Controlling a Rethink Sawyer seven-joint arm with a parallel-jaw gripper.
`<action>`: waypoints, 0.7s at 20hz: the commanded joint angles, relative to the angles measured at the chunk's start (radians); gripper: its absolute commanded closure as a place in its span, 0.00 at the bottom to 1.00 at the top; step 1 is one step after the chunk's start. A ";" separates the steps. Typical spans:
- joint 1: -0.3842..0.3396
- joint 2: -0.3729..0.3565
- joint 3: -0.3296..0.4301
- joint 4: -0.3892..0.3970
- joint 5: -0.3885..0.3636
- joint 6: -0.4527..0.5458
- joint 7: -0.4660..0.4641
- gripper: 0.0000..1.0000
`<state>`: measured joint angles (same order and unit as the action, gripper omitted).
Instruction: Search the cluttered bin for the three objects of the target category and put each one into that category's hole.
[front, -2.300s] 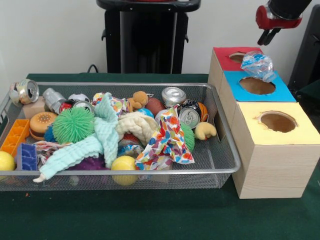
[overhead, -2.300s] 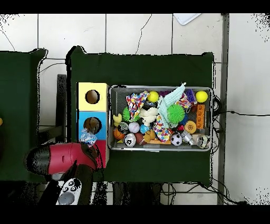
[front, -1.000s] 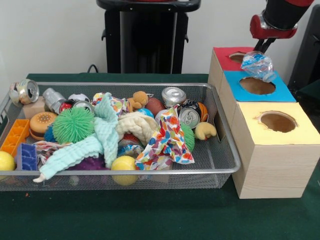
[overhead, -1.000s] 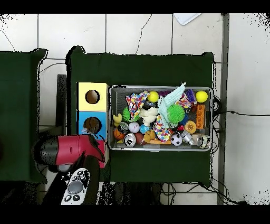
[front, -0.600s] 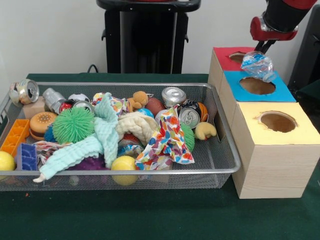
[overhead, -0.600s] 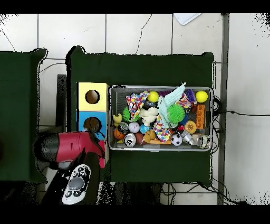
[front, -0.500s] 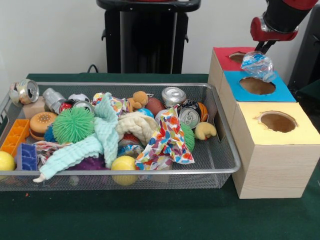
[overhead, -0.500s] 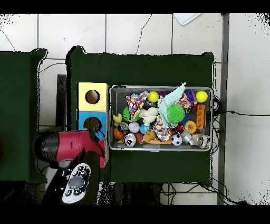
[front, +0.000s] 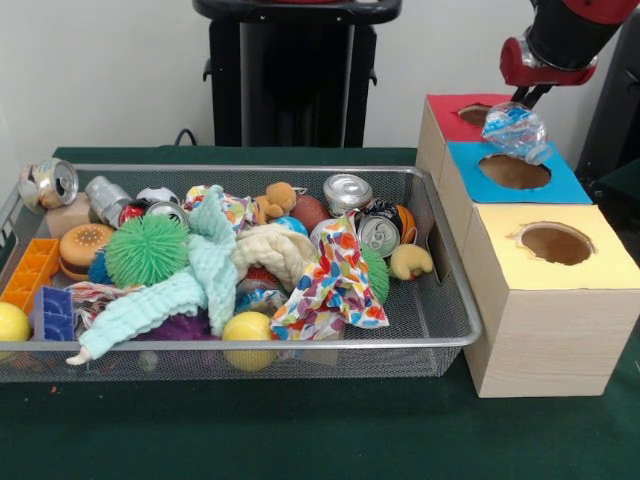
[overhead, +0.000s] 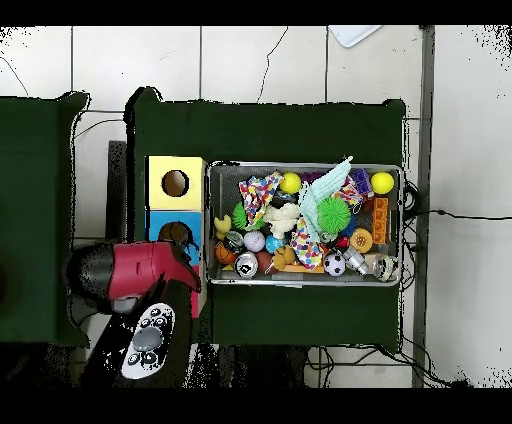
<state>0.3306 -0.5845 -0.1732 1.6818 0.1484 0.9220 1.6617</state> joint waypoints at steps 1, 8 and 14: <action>-0.070 0.057 -0.006 -0.132 -0.073 -0.065 0.130 1.00; -0.087 0.056 -0.006 -0.148 -0.086 -0.054 0.115 1.00; -0.109 0.057 0.008 -0.176 -0.099 -0.030 0.116 1.00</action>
<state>0.2758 -0.5728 -0.1737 1.5992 0.1009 0.9260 1.6617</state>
